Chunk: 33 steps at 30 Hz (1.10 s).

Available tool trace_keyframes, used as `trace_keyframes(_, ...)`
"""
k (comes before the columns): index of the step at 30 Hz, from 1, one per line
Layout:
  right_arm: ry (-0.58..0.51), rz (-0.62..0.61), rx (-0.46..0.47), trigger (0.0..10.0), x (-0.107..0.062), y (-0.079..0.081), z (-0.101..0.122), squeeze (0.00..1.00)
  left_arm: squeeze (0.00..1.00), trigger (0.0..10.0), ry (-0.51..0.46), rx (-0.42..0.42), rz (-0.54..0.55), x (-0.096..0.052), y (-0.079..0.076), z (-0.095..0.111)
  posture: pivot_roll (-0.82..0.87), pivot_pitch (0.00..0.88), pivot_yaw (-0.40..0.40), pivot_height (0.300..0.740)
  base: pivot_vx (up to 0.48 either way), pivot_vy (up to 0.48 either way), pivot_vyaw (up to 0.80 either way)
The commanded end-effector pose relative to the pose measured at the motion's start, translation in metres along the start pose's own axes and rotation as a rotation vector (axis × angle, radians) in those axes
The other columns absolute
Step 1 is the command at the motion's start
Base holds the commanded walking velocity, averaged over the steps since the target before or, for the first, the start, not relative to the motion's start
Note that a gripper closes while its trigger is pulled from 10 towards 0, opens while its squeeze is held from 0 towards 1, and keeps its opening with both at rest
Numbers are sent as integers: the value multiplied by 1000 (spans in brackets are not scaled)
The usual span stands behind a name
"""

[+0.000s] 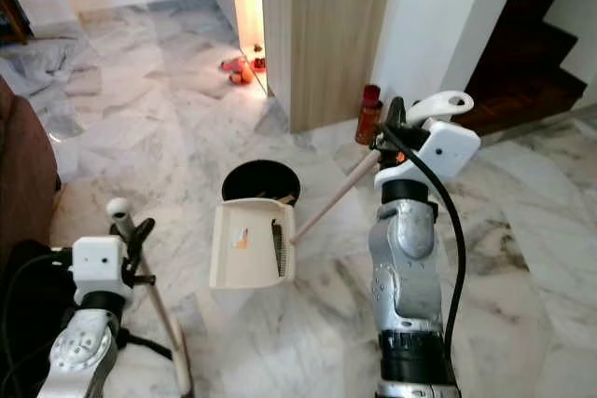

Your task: Sweep floor

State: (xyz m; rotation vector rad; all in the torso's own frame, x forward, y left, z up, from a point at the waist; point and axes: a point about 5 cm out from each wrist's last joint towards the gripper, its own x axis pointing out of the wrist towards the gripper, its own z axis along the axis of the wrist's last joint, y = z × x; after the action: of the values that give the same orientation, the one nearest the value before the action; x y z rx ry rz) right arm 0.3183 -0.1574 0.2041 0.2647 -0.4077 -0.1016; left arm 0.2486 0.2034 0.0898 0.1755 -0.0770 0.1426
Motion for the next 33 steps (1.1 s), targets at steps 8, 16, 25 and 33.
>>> trace_keyframes(8, -83, 31, 46, 10000, 5, 12, 19, 0, 0, 10000, -70, 21, 64, -5, 11, 15, 140, 44, -21, 740, 281, 0, 0)
trace_keyframes(16, -91, 49, 44, 10000, 8, 17, 22, 0, 0, 10000, -66, 21, 86, -6, 12, 15, 141, 46, -27, 740, 280, 0, 0)
trace_keyframes(25, -88, 68, 51, 10000, 7, 21, 23, 0, 0, 10000, -71, 16, 94, -4, 11, 17, 141, 48, -29, 740, 279, 0, 0)
trace_keyframes(33, -87, 76, 59, 10000, 7, 23, 24, 0, 0, 10000, -70, 16, 98, -6, 11, 16, 140, 41, -29, 740, 280, 0, 0)
